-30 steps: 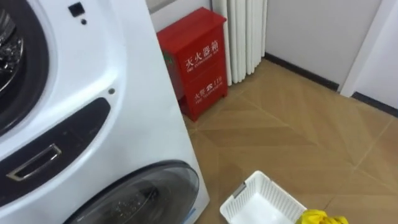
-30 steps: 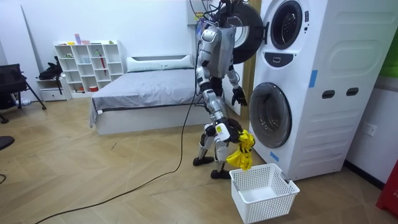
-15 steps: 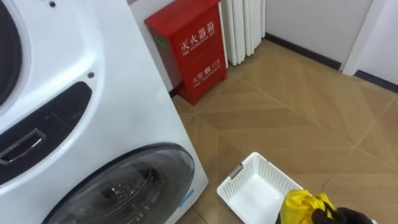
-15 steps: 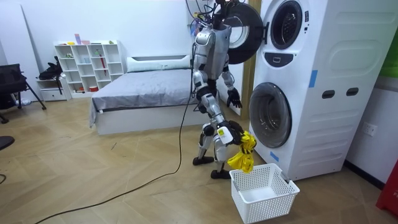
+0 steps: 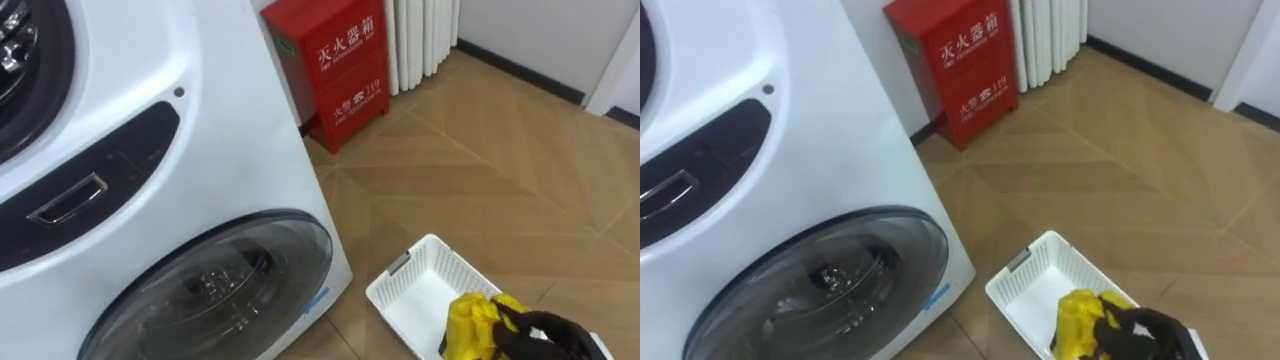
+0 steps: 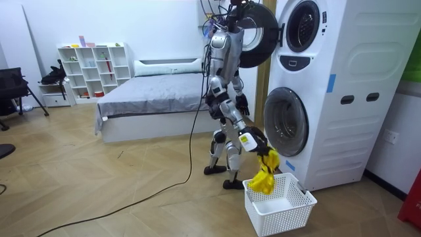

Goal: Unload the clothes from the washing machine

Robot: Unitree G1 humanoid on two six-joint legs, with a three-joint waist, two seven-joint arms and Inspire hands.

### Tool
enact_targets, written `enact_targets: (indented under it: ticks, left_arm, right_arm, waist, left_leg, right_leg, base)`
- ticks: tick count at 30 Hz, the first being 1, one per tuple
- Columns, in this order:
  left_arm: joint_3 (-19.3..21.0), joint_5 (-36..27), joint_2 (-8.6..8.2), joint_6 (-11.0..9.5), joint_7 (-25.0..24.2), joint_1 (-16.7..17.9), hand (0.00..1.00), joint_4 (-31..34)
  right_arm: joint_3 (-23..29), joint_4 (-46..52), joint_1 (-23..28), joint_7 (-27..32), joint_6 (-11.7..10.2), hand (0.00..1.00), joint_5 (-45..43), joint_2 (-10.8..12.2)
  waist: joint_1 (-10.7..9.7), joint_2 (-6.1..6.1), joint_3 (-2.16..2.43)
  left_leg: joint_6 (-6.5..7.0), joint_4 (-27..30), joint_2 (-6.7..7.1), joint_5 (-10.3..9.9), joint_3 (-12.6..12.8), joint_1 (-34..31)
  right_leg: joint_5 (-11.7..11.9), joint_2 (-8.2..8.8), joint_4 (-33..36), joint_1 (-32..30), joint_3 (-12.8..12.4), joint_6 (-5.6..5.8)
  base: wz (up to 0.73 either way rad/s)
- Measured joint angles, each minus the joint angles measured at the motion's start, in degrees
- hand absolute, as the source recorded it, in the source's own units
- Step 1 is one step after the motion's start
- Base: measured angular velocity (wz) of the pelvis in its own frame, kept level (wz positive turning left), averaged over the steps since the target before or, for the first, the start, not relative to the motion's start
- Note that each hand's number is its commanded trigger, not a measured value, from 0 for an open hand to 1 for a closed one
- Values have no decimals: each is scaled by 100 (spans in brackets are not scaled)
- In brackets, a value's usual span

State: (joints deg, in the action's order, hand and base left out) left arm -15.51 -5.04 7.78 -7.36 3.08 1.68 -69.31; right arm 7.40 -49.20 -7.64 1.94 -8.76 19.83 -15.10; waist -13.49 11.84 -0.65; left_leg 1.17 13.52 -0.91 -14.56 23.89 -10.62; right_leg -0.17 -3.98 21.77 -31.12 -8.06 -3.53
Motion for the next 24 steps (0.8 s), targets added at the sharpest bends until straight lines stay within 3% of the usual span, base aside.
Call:
enact_targets:
  ticks: [11, 17, 19, 24]
  left_arm:
    - [-74, -114, -3, 139, 12, -11, 0, 30]
    - [-39, -112, 0, 82, 73, -11, 0, 78]
    - [-38, -112, 4, 72, 148, -20, 0, 131]
    - [-18, -112, 6, 65, 159, -21, 0, 145]
  right_arm:
    - [-108, -73, -34, 161, -146, 0, 74, -14]
    - [84, -301, -27, 176, -254, 0, 386, -13]
    - [137, -437, -31, 214, -273, 0, 686, -25]
    - [112, -451, -31, 208, -276, 0, 751, -20]
  waist:
    - [152, -3, -3]
    - [125, -39, -24]
    - [118, -70, -47]
    - [134, -93, -52]
  left_leg:
    - [-57, -43, -42, 31, -131, -78]
    - [-74, 2, -33, 48, -124, -68]
    - [-70, -1, -30, 51, -118, -80]
    - [-69, 7, -30, 52, -99, -105]
  right_leg:
    - [-137, 23, -18, -23, 217, -61]
    - [-239, 72, 17, -28, 282, -59]
    - [-296, 89, 17, -33, 308, 14]
    - [-292, 95, 29, -66, 310, 14]
  base:
    - [11]
    - [8]
    - [10]
    - [0]
